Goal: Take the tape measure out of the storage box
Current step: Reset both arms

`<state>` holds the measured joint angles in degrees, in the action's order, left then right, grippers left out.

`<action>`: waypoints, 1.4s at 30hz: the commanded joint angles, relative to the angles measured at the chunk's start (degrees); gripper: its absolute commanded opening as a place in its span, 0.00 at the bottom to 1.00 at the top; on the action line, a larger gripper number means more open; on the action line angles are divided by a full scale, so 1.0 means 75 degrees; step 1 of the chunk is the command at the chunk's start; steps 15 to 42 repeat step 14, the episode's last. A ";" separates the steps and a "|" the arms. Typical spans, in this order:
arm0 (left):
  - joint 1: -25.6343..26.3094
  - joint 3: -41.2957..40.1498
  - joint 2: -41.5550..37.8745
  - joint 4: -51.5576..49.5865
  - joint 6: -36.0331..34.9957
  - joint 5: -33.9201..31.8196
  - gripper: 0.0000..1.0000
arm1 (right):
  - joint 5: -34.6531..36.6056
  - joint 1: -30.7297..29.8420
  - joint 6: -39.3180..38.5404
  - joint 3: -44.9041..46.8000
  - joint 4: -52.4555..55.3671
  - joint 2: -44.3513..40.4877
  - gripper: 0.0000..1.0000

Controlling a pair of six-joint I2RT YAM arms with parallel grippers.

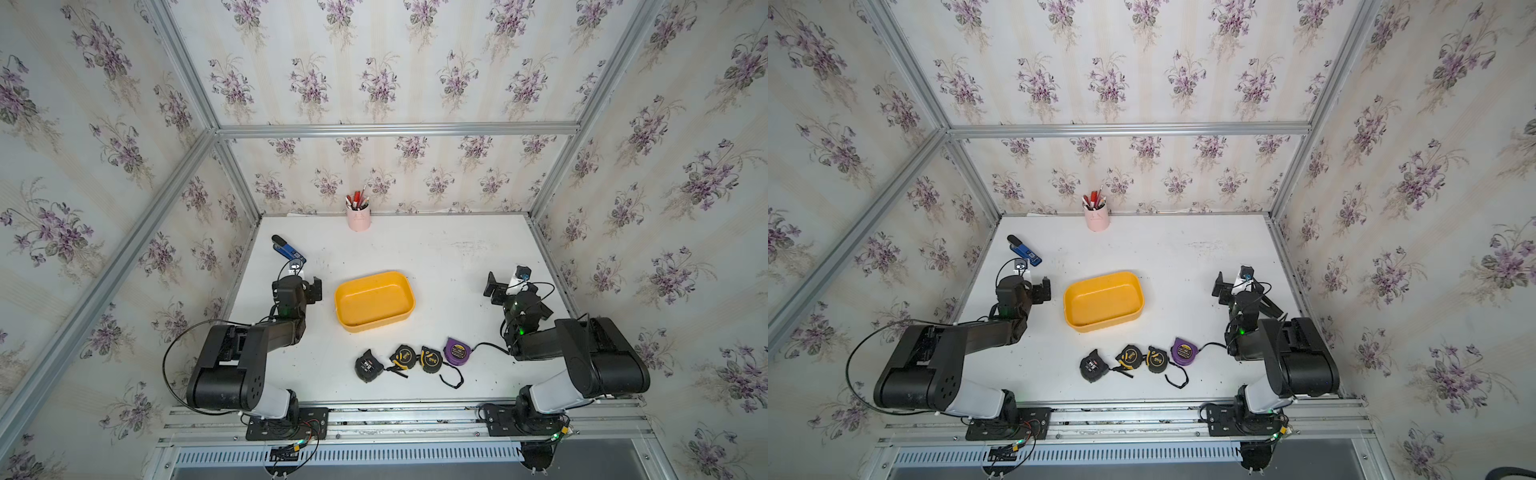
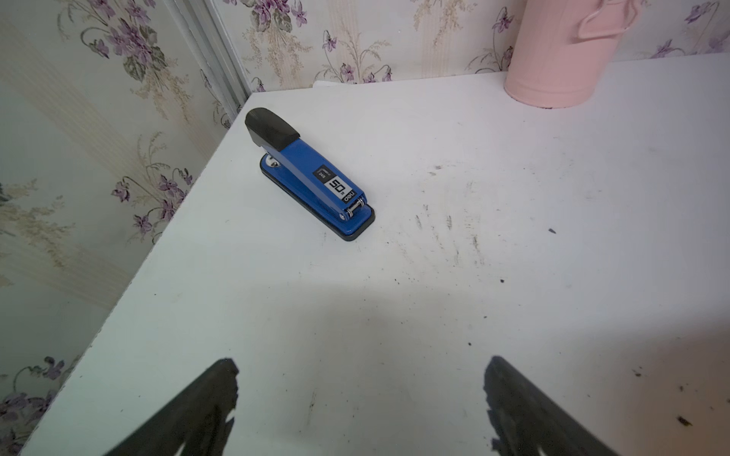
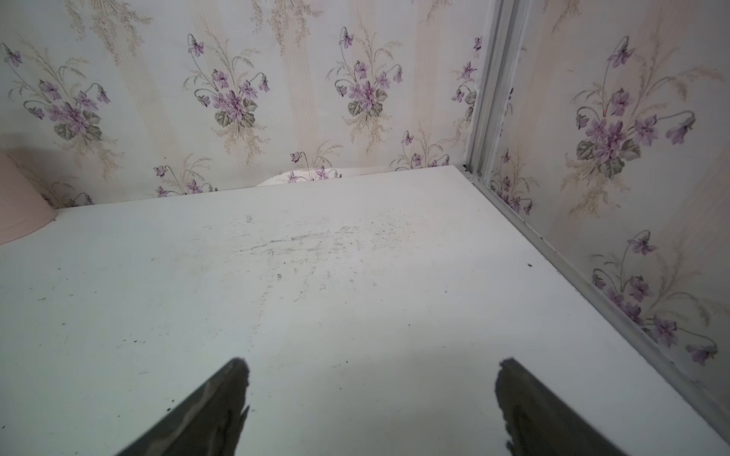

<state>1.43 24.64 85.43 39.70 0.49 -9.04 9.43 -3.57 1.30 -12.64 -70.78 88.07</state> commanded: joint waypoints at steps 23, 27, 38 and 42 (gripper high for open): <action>0.0079 0.0032 0.0010 0.0155 -0.0042 -0.0096 1.00 | -0.0127 -0.0003 -0.0039 -0.0004 -0.0238 -0.0044 1.00; 0.0079 0.0032 0.0010 0.0155 -0.0042 -0.0096 1.00 | -0.0127 -0.0003 -0.0039 -0.0004 -0.0238 -0.0044 1.00; 0.0079 0.0032 0.0010 0.0155 -0.0042 -0.0096 1.00 | -0.0127 -0.0003 -0.0039 -0.0004 -0.0238 -0.0044 1.00; 0.0079 0.0032 0.0010 0.0155 -0.0042 -0.0096 1.00 | -0.0127 -0.0003 -0.0039 -0.0004 -0.0238 -0.0044 1.00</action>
